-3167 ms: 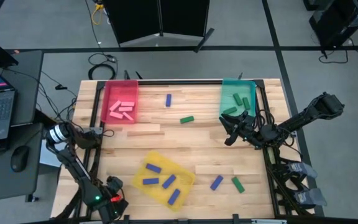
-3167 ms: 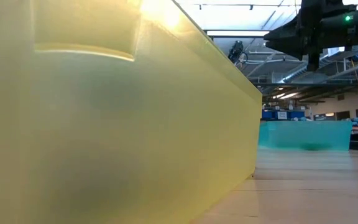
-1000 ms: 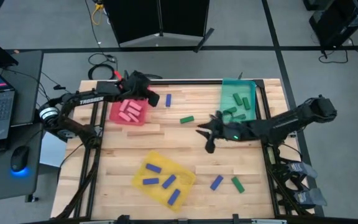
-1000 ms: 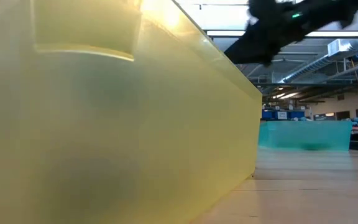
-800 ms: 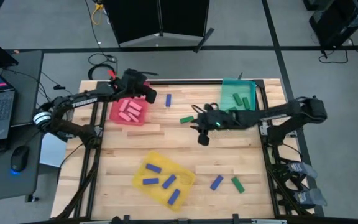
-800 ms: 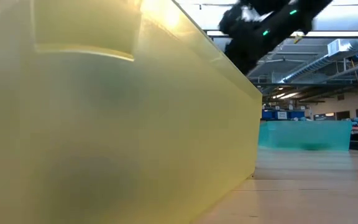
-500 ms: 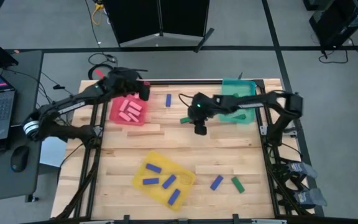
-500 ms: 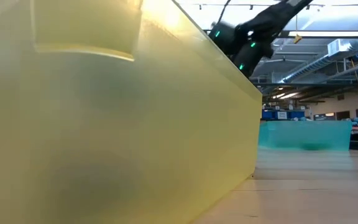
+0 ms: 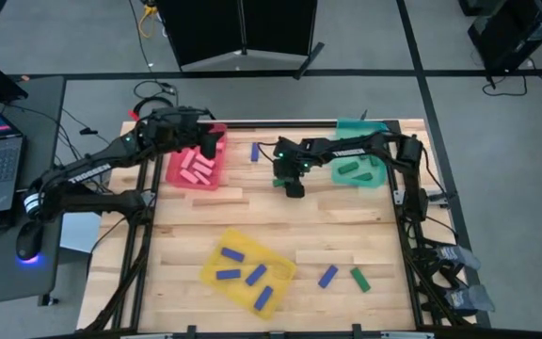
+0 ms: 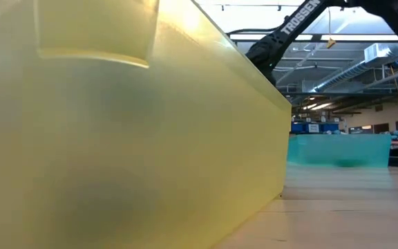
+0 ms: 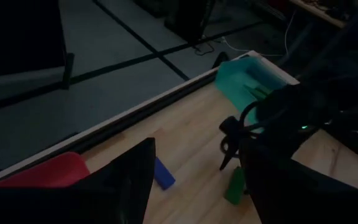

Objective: Sort blocks
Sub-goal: Put the green block into the blue bin

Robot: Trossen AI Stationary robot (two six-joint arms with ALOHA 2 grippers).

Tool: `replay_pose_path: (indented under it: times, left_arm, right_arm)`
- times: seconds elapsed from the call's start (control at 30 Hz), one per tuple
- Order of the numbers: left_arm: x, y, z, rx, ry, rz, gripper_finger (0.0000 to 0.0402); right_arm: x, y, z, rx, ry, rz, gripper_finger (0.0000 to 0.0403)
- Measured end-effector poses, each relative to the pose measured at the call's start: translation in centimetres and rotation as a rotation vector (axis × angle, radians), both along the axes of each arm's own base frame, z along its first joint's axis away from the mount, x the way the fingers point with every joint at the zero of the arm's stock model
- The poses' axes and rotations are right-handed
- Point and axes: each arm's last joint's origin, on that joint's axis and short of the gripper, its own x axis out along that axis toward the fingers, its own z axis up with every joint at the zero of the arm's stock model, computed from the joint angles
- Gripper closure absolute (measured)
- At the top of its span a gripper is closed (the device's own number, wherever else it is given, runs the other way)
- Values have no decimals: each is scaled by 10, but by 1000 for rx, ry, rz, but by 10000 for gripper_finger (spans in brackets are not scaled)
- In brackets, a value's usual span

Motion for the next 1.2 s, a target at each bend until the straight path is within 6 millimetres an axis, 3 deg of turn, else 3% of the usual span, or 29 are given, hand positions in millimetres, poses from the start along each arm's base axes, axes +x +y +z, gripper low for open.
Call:
replay_pose_path:
  times: [0.1, 0.2, 0.43, 0.6, 0.7, 0.87, 1.03, 1.2]
  left_arm:
    - [0, -2, 0, -1, 1, -9, 163]
    - [0, -2, 0, -2, 3, -10, 163]
    - [1, -2, -7, -12, 9, -7, 163]
    - [12, 3, -25, -62, -32, 12, 163]
    - [27, 8, -40, -104, 13, 2, 163]
    - [53, 21, -65, -144, 43, 3, 163]
    - [80, 37, -80, -176, 102, 7, 163]
    - [110, 55, -90, -206, 163, 15, 163]
  right_arm:
    - [2, -1, -7, -9, 25, -13, 94]
    - [2, -1, -8, -9, 38, -16, 133]
    - [1, 5, 1, -17, 26, -11, 292]
    - [-2, 3, 11, -34, 8, -23, 293]
    - [-7, 3, 31, -48, -24, -44, 293]
    - [-29, 6, 84, -136, -69, -151, 293]
    - [-65, 14, 137, -289, -92, -345, 293]
    - [-114, 20, 167, -370, -105, -635, 293]
